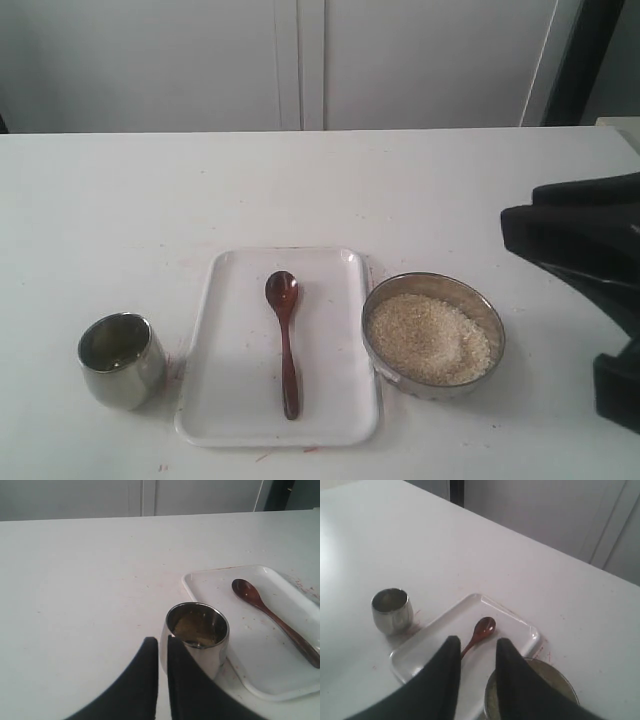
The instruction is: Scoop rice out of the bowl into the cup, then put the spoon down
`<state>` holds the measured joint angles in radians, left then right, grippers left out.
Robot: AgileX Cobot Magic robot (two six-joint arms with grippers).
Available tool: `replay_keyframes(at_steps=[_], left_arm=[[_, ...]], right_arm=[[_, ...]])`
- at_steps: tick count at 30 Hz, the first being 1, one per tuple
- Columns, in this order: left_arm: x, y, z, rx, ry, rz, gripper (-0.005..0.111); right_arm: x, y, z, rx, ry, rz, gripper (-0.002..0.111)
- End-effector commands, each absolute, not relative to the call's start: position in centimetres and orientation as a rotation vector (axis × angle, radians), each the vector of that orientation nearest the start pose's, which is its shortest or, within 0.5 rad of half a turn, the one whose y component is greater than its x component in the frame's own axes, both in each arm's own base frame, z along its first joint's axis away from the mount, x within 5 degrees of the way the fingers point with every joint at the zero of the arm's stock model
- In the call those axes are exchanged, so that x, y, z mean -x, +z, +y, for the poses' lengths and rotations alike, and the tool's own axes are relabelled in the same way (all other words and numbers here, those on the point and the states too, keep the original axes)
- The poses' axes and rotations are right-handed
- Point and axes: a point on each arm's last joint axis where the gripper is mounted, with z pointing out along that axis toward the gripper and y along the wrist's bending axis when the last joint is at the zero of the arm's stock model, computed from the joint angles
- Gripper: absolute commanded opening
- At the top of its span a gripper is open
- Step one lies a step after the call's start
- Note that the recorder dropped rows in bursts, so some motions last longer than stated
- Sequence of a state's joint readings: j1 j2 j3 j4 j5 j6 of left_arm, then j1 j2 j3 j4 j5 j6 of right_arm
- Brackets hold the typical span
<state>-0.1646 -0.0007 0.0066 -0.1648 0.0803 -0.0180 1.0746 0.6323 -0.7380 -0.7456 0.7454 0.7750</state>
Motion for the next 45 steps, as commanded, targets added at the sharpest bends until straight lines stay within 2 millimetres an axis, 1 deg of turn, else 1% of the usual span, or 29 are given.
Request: replay_keyframes(at_steps=[1,3,5,8,10,11,14,15,16,17,19,21,24,27,32,35,38,40,45], left_arm=[[-5.5,20.6,-1.1,0.003,-0.294,1.566,0.014],[-5.5,20.6,-1.1,0.003,-0.294,1.566,0.014],[-5.5,20.6,-1.1,0.003,-0.294,1.566,0.014],[-5.5,20.6,-1.1,0.003,-0.294,1.566,0.014],[-5.5,20.6,-1.1,0.003,-0.294,1.566,0.014],[-5.5,20.6,-1.1,0.003,-0.294,1.566,0.014],[-5.5,20.6,-1.1,0.003,-0.294,1.566,0.014],[-5.5,20.6,-1.1,0.003,-0.294,1.566,0.014],[-5.5,20.6,-1.1,0.003,-0.294,1.566,0.014],[-5.5,20.6,-1.1,0.003,-0.294,1.566,0.014],[-5.5,20.6,-1.1,0.003,-0.294,1.566,0.014],[-5.5,20.6,-1.1,0.003,-0.294,1.566,0.014],[-5.5,20.6,-1.1,0.003,-0.294,1.566,0.014],[-5.5,20.6,-1.1,0.003,-0.294,1.566,0.014],[-5.5,20.6,-1.1,0.003,-0.294,1.566,0.014],[-5.5,20.6,-1.1,0.003,-0.294,1.566,0.014],[-5.5,20.6,-1.1,0.003,-0.294,1.566,0.014],[-5.5,20.6,-1.1,0.003,-0.294,1.566,0.014],[-5.5,20.6,-1.1,0.003,-0.294,1.566,0.014]], right_arm=[[-9.3,35.4,7.2,0.508,0.404,1.745,0.025],[-9.5,34.9,6.8,0.460,0.418,1.727,0.025],[-9.8,34.0,6.2,0.379,0.414,1.748,0.025],[-10.1,32.7,4.7,0.235,0.363,1.798,0.025],[-10.0,31.9,3.8,0.169,0.323,1.798,0.025],[-9.6,31.2,2.9,0.101,0.306,1.773,0.025],[-8.2,30.6,1.5,-0.033,0.318,1.680,0.025],[-7.4,30.3,0.9,-0.098,0.329,1.605,0.025],[-7.1,30.2,0.7,-0.121,0.330,1.571,0.025],[-6.3,30.2,0.4,-0.172,0.337,1.475,0.025],[-5.4,30.2,0.1,-0.218,0.320,1.371,0.025],[-5.2,29.9,-0.1,-0.245,0.291,1.357,0.025],[-5.4,29.2,-0.1,-0.305,0.355,1.380,0.025],[-5.5,28.8,0.1,-0.284,0.373,1.357,0.025],[-5.7,28.0,0.1,-0.359,0.453,1.371,0.025],[-5.8,27.9,0.1,-0.348,0.438,1.378,0.025],[-5.8,27.7,0.1,-0.297,0.366,1.406,0.025],[-5.8,27.6,0.1,-0.231,0.289,1.430,0.025],[-5.8,27.5,0.1,-0.001,0.035,1.446,0.025]])
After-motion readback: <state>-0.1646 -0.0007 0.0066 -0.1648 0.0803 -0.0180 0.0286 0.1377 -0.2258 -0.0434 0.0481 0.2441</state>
